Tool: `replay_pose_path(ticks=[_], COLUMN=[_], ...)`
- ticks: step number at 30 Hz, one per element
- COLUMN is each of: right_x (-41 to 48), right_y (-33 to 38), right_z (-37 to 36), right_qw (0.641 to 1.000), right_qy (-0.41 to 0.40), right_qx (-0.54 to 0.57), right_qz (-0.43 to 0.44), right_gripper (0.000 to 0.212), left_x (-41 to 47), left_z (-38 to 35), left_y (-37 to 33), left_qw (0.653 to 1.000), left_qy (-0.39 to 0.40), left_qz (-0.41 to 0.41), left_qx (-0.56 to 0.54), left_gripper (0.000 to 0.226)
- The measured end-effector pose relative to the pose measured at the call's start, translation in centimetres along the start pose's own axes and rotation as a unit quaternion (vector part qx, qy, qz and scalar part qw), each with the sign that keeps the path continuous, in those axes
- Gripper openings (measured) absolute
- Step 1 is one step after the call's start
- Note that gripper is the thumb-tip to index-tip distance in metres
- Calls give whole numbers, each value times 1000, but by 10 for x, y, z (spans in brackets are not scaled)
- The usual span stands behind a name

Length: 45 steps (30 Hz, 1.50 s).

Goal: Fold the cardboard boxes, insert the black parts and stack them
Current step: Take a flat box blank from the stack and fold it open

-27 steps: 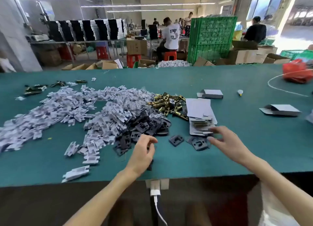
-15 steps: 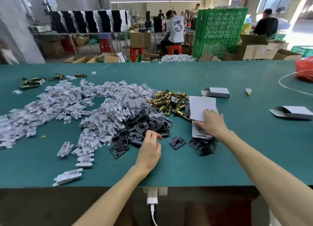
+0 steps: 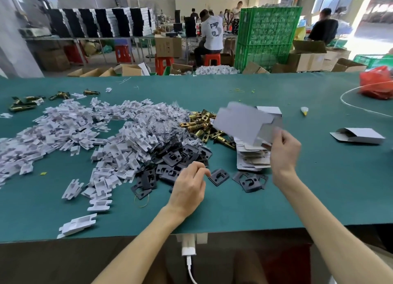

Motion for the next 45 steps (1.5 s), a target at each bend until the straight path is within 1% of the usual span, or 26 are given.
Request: replay_pose_path(ticks=[2,3,4,5,6,7,8,9,11,13,14,15,16,17,18,20,22,23,26,29,32,34,39,42,45], right_x=[-29,-45,-61,-76,-89,-101,-111,-118,-127,-127,-127,-128,-128,-128,-129,-131,-132,-132,-132,-133,-134,-135,-136,-136,-134], right_y=[-29,-45,-61,-76,-88,-98,-105,-111,-117,-117,-115,-115,-115,-117,-118,-119,-120,-119,-118,-114,-112,-112,-106,-106,-108], right_z=[-12,-20,-26,-32,-37,-42,-47,-50,-53,-55,-56,-57,-58,-59,-60,-62,-62,-62,-62,-65,-67,-66,-67,-67,-65], right_qw=[992,980,964,945,923,900,881,866,854,864,870,873,872,871,872,877,880,879,878,875,868,863,857,856,864], right_qy=[59,84,97,103,106,108,111,117,141,172,187,198,205,210,216,231,236,237,242,255,267,265,283,283,275], right_qx=[66,105,149,195,241,282,316,340,358,338,322,311,306,303,295,269,256,259,262,265,273,285,297,298,291], right_qz=[-93,-145,-196,-243,-282,-313,-334,-347,-351,-332,-324,-320,-321,-324,-326,-325,-323,-323,-319,-315,-318,-322,-313,-313,-305], right_gripper=[41,35,30,26,22,20,18,18,20,22,23,23,24,24,25,25,25,26,28,32,38,42,56,57,60], left_x=[8,12,15,16,14,7,-1,-8,-19,-27,-28,-29,-28,-27,-26,-22,-18,-15,-7,-10,-12,-13,-11,-12,-13], left_z=[1,-1,-4,-7,-10,-17,-24,-31,-44,-52,-55,-57,-58,-59,-60,-61,-62,-61,-61,-62,-61,-61,-59,-59,-59], left_y=[-2,-2,3,11,22,33,38,37,28,20,18,16,14,14,14,17,18,18,16,20,18,16,13,13,14], left_qw=[999,998,999,997,986,960,921,879,782,680,637,605,587,580,580,589,584,582,595,593,626,636,640,645,648], left_qy=[10,23,44,66,86,109,128,138,140,128,122,120,118,116,112,107,116,124,149,138,150,159,167,175,173], left_qz=[-32,-37,-16,32,103,179,240,278,308,333,340,339,333,329,329,326,312,304,276,285,263,249,241,239,238], left_qx=[31,37,20,-27,-99,-187,-277,-361,-523,-640,-681,-711,-728,-736,-737,-732,-740,-744,-740,-741,-718,-713,-710,-705,-703], left_gripper=[19,18,18,18,24,33,43,49,50,50,53,57,63,69,76,89,95,93,93,94,86,85,89,91,89])
Point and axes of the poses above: each hand's wrist, its own x-axis towards the middle knuckle, its own z-axis out of the back of the hand, y = z × x, the point moved 10 cm from there along x, towards the middle knuckle, and after that the axes turned 5 degrees about x, right-handed, at the moved point
